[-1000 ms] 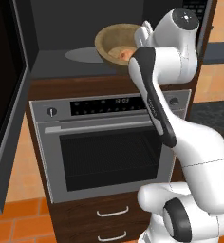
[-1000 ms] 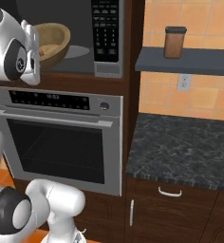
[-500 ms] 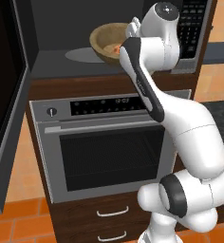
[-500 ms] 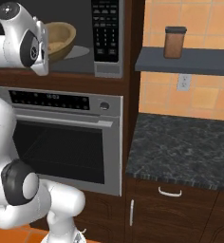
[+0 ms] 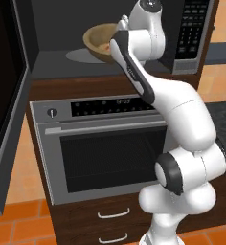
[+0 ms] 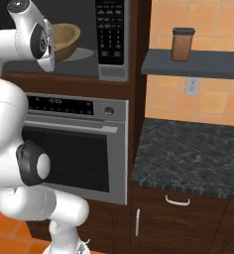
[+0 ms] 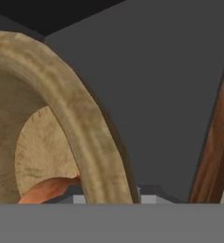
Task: Pick the onion from the sink and place it in the bowl. Then pick the bowl and place it in the microwave. Then close the microwave door and press the start button.
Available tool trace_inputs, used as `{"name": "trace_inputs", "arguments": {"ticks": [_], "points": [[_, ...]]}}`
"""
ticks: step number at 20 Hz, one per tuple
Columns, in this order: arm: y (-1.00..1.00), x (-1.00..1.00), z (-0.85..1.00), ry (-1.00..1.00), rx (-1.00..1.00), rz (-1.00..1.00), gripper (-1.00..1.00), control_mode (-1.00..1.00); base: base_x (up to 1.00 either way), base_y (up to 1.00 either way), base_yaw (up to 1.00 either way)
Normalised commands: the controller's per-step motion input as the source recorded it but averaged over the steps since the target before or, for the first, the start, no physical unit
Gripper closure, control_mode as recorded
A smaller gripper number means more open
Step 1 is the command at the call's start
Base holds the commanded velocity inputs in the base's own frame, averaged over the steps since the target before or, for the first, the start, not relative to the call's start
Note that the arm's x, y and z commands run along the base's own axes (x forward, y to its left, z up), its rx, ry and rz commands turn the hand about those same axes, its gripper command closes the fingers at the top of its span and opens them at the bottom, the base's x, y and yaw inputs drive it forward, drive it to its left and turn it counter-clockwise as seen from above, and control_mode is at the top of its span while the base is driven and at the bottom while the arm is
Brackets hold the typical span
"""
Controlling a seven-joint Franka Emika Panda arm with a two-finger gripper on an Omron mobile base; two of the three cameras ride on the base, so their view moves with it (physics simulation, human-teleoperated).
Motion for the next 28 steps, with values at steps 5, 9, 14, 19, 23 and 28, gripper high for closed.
{"name": "trace_inputs", "arguments": {"ticks": [5,9,14,19,23,28], "points": [[0.05,0.51,-0.02,0.0,0.0,0.03,1.0,-1.0,0.0,0.0,0.0],[0.15,0.4,-0.16,0.01,-0.01,0.03,1.0,-1.0,0.0,0.0,0.0],[0.17,0.17,-0.2,0.02,-0.02,0.0,-1.0,-1.0,0.0,0.0,0.0],[0.0,-0.01,-0.03,-0.1,0.0,0.0,-1.0,-1.0,0.0,0.0,0.0],[0.0,-0.14,0.0,-0.29,0.0,0.0,-1.0,-1.0,0.0,0.0,0.0],[0.0,-0.48,-0.04,-0.41,0.04,0.0,-1.0,-1.0,0.0,0.0,0.0]]}}
